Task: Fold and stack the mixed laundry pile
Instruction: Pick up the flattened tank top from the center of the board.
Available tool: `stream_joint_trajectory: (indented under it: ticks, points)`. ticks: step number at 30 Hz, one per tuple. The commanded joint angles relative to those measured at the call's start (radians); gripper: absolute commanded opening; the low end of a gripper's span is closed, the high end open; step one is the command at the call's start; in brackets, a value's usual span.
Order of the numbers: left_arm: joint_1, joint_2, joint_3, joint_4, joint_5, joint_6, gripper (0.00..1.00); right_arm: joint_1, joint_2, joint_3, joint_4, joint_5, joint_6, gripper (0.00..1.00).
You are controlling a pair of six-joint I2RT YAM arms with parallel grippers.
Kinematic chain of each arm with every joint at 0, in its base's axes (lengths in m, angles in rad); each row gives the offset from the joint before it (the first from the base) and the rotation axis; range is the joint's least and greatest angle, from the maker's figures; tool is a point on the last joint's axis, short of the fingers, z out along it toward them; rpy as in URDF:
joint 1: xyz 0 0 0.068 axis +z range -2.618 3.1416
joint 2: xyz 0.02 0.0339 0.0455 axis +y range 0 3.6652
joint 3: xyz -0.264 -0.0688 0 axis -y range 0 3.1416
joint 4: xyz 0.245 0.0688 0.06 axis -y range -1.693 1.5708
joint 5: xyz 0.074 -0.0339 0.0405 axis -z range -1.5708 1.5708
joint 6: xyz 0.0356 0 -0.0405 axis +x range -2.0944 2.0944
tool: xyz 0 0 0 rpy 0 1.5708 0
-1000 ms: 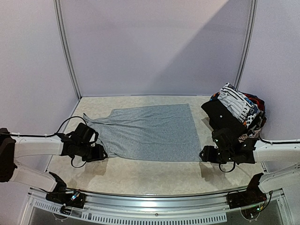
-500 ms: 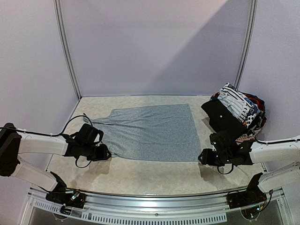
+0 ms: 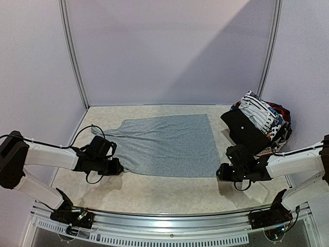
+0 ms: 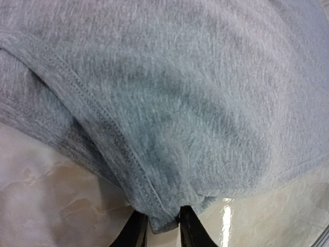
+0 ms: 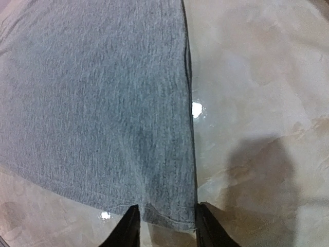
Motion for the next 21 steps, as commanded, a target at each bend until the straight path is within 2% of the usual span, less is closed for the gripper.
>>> stream_joint_trajectory:
  ticks: [1,5,8,18,21]
  points:
    - [-0.024,-0.004,0.012,-0.006,-0.053,0.018,0.27,-0.004,0.058,-0.002,0.007,-0.011,0.008,0.30]
    - [-0.026,-0.033,0.009,-0.031,-0.092,0.020,0.34,-0.005,0.062,0.004,-0.017,0.000,0.009,0.12]
    - [-0.026,-0.051,-0.002,-0.018,-0.107,0.014,0.34,-0.005,0.042,0.006,-0.046,0.015,0.007,0.01]
    - [-0.033,-0.016,-0.012,0.040,-0.097,0.015,0.35,-0.004,-0.024,-0.006,-0.095,0.051,0.005,0.00]
    - [-0.036,-0.005,-0.026,0.064,-0.089,0.015,0.30,-0.005,-0.029,-0.005,-0.098,0.053,0.004,0.00]
